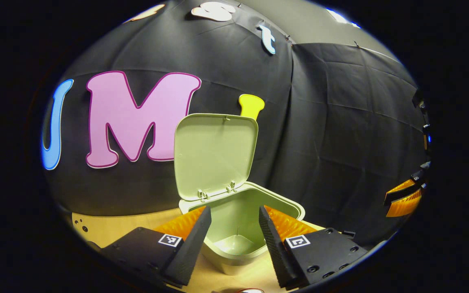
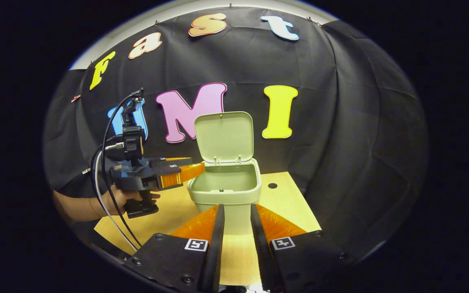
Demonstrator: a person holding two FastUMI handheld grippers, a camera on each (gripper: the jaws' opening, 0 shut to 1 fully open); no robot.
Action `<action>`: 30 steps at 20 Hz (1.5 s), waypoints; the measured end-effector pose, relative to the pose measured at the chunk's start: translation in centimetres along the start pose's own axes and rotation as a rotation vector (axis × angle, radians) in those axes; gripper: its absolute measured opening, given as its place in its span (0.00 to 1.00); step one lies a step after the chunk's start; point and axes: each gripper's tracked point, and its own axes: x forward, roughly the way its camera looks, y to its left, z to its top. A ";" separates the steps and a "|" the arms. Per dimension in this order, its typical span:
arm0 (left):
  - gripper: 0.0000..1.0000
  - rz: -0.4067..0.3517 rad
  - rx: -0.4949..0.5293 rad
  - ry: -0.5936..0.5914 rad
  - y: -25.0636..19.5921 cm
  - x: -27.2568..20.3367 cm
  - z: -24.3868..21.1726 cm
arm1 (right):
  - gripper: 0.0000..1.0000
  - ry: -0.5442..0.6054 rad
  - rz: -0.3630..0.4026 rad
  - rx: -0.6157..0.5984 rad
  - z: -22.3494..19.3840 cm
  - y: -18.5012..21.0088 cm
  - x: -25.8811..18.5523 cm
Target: Press the lid of the desktop garbage bin to open it, pick up the crumpled paper on the desktop and throw it into the bin, then pick up the pop can on the desktop and drop it into the bin, and finally close the garbage bin lid.
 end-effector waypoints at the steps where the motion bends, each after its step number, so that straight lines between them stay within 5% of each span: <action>1: 0.78 0.002 -0.008 0.000 0.2 -0.4 -0.1 | 0.42 -0.001 0.020 -0.003 -0.2 0.6 0.1; 4: 0.79 0.019 -0.028 0.009 1.2 -1.9 -0.5 | 0.42 0.021 0.065 -0.021 -1.5 2.4 0.7; 16: 0.81 0.207 -0.085 0.001 7.0 -11.8 -2.3 | 0.75 0.189 0.304 -0.183 -7.6 10.7 4.5; 23: 0.81 0.331 -0.113 0.031 9.5 -17.9 -5.1 | 0.76 0.357 0.415 -0.249 -14.4 13.6 6.6; 30: 0.81 0.454 -0.161 0.052 12.2 -22.8 -7.7 | 0.76 0.502 0.419 -0.359 -21.8 13.2 11.0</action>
